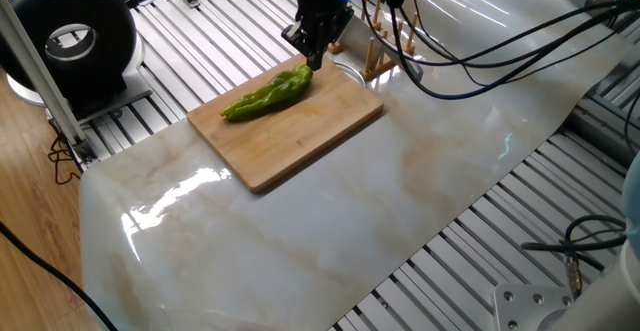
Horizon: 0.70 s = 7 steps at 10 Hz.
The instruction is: Chop the chili peppers
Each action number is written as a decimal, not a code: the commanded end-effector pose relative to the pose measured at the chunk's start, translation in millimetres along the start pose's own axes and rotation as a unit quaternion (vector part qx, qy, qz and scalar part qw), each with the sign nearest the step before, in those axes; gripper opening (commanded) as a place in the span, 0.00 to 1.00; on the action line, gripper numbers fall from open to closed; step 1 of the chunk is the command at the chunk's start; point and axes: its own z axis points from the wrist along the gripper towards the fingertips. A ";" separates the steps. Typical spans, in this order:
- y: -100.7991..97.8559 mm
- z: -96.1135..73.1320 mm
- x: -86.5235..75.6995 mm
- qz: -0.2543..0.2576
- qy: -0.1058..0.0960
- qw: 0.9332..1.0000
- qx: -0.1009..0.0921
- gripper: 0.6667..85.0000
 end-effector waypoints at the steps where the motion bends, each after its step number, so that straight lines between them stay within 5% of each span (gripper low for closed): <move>1: 2.9 -1.9 -1.4 0.006 -0.003 1.000 -0.005 0.01; 4: 0.4 -1.9 -1.2 0.006 -0.003 1.000 -0.001 0.01; 7: -10.4 4.9 -13.5 -0.004 -0.028 1.000 -0.002 0.01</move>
